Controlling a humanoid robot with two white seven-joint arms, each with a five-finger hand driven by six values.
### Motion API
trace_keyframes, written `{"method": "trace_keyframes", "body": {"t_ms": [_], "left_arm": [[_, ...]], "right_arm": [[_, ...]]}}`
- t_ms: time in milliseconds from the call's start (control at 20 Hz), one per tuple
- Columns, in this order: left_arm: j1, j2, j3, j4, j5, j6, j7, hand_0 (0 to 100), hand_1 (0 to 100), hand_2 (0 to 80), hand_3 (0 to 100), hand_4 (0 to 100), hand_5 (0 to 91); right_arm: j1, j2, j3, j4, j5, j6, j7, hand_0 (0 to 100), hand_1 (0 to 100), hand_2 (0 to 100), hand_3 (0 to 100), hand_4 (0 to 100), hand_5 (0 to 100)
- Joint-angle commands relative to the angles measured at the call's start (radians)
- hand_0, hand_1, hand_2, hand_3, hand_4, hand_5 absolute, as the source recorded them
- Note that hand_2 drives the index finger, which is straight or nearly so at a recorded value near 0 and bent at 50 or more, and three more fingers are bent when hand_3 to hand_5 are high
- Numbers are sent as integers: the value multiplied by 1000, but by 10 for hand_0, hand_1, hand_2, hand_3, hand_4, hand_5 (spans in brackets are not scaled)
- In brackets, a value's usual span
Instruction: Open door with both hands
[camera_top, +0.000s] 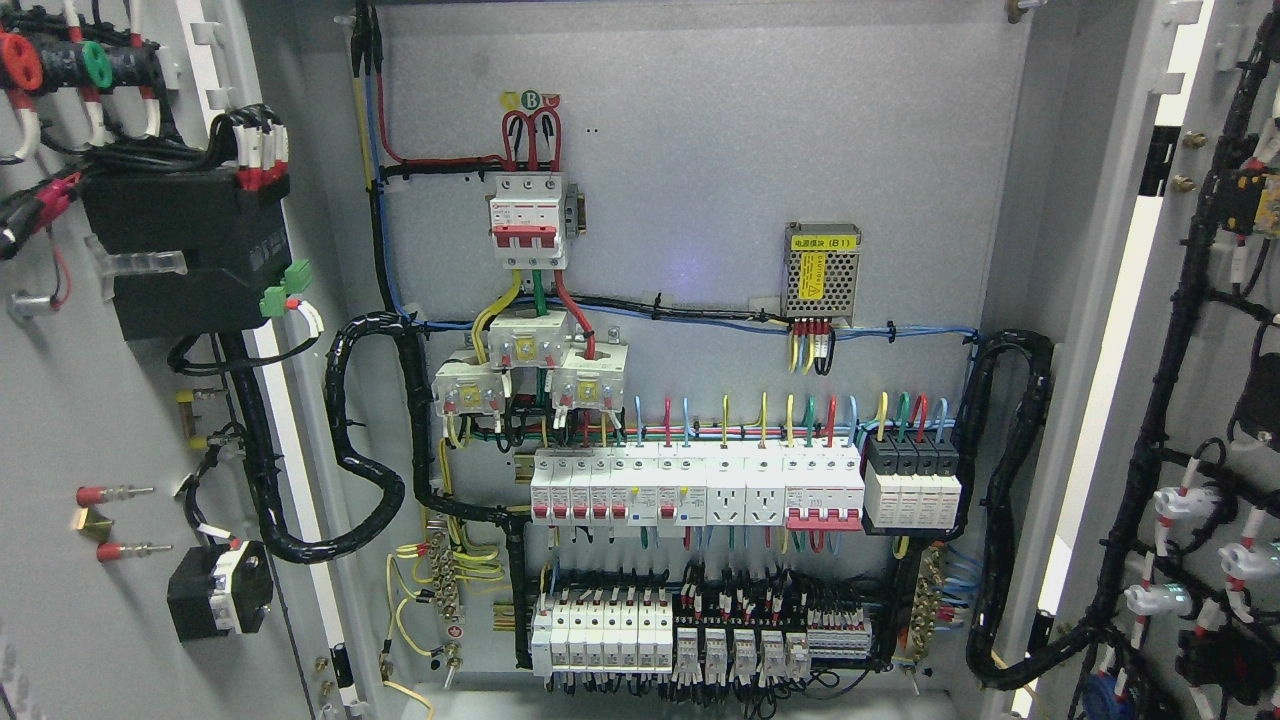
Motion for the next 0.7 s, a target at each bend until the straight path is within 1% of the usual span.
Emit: {"method": "trace_keyframes", "body": {"t_ms": [0,100,150,300,451,651], "left_arm": [[-57,-44,5,-83,21,-455,0,0,0,0,0,0,0],[-77,-56,5,-91,21,-465,0,0,0,0,0,0,0],[-85,-60,5,-91,21,-479,1,0,0,0,0,0,0],[-112,-76,18,-93,23,-520,1,0,0,0,0,0,0],[-129,-79,28,-94,64,-528,1,0,0,0,0,0,0],[-167,-90,54,-96,93,-536,1,0,0,0,0,0,0]], "right_arm": [[-14,-26,-124,-24,-26,16,-15,384,0,0,0,0,0],[-14,-30,-132,-24,-28,16,-14,384,0,0,0,0,0],[-12,-37,-137,-24,-28,16,-14,384,0,0,0,0,0],[-9,-40,-148,-24,-51,16,-15,383,0,0,0,0,0],[-2,-43,-161,-24,-60,16,-15,383,0,0,0,0,0],[3,-43,-168,-24,-60,18,-15,383,0,0,0,0,0]]}}
